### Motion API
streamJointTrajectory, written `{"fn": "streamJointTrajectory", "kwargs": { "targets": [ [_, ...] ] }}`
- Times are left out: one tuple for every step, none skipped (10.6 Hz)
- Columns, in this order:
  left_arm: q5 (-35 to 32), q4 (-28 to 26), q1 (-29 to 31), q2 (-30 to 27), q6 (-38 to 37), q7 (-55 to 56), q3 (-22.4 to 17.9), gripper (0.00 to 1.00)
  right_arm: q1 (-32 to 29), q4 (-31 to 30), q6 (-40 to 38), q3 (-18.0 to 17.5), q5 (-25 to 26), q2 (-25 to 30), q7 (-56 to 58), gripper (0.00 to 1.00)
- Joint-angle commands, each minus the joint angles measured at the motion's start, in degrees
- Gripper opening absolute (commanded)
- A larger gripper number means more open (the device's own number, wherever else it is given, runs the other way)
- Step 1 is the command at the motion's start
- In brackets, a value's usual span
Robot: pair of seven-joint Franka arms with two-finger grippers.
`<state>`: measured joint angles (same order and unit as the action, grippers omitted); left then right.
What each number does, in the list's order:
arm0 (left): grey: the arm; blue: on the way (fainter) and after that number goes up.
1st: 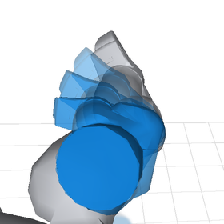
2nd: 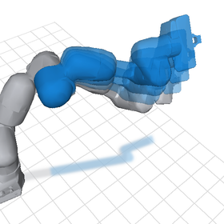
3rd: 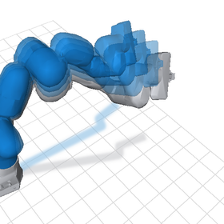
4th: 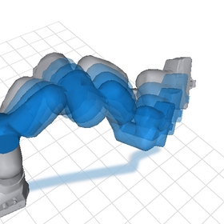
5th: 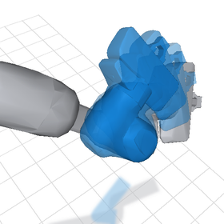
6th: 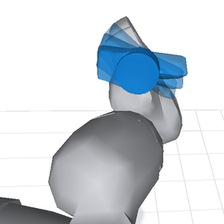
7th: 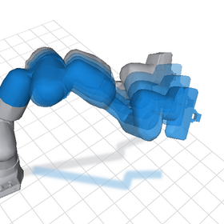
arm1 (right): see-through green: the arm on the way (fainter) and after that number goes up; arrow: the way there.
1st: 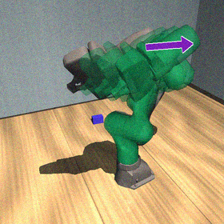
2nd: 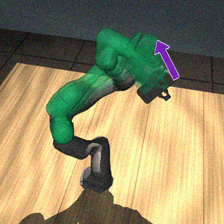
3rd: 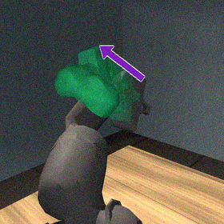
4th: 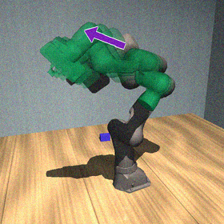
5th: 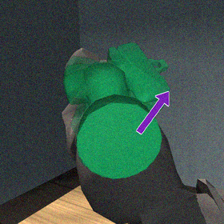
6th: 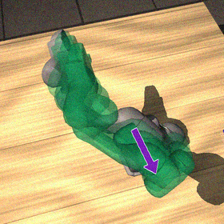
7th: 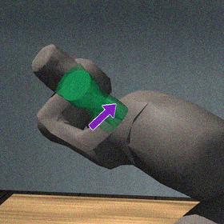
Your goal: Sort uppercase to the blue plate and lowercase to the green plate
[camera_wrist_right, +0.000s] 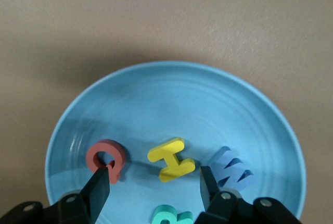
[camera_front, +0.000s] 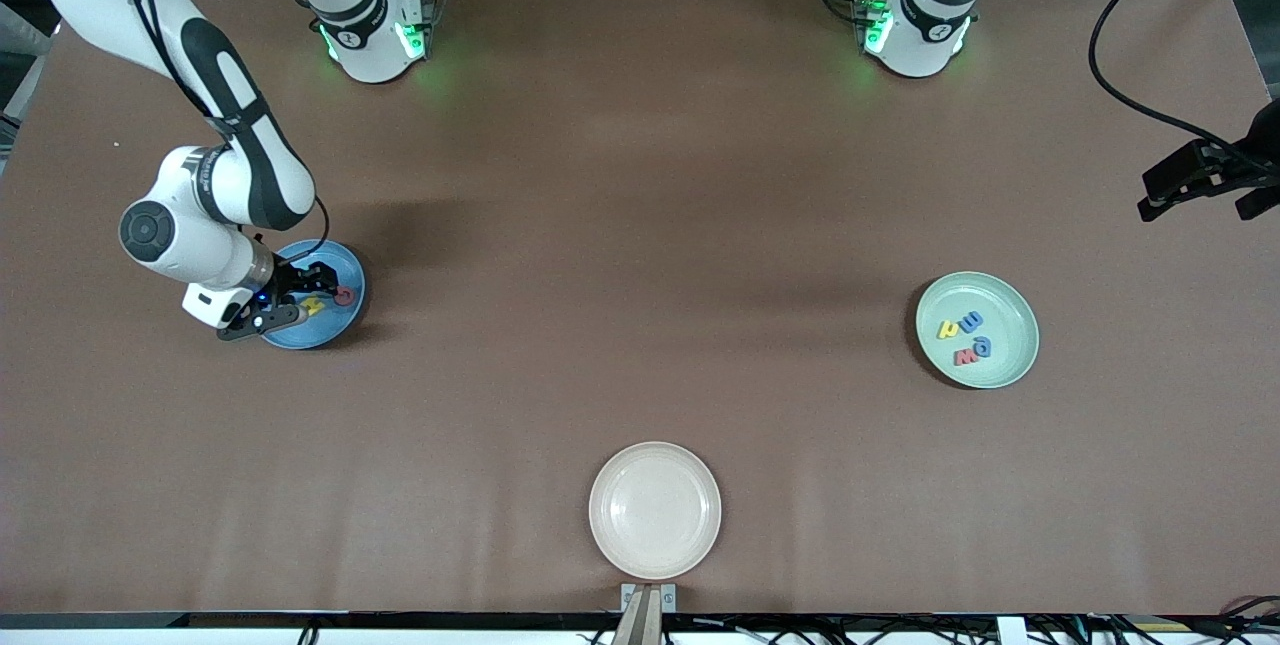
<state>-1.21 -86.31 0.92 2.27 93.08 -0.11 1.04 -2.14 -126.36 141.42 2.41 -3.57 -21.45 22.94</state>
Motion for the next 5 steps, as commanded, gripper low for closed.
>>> {"fn": "streamJointTrajectory", "kwargs": {
  "targets": [
    [1.1,1.1,0.0,0.1,-1.3,-0.2,-0.2,1.0,-0.5,5.2,-8.2,-0.2,-1.4,1.8,1.5,0.79],
    [1.1,1.1,0.0,0.0,-1.3,-0.2,-0.2,1.0,-0.4,7.9,-13.0,0.6,-1.4,3.1,1.5,0.79],
    [1.1,1.1,0.0,0.0,-1.3,-0.2,-0.2,1.0,-0.4,10.8,-17.4,0.8,-1.0,4.0,1.1,0.79],
    [1.1,1.1,0.0,0.0,-1.2,-0.2,-0.2,1.0,-0.3,14.3,-21.5,0.9,-0.7,4.4,0.9,0.79],
    [1.1,1.1,0.0,0.0,-1.3,-0.2,-0.2,1.0,-0.4,17.2,-24.6,0.9,-0.6,5.5,0.8,0.79]
  ]
}}
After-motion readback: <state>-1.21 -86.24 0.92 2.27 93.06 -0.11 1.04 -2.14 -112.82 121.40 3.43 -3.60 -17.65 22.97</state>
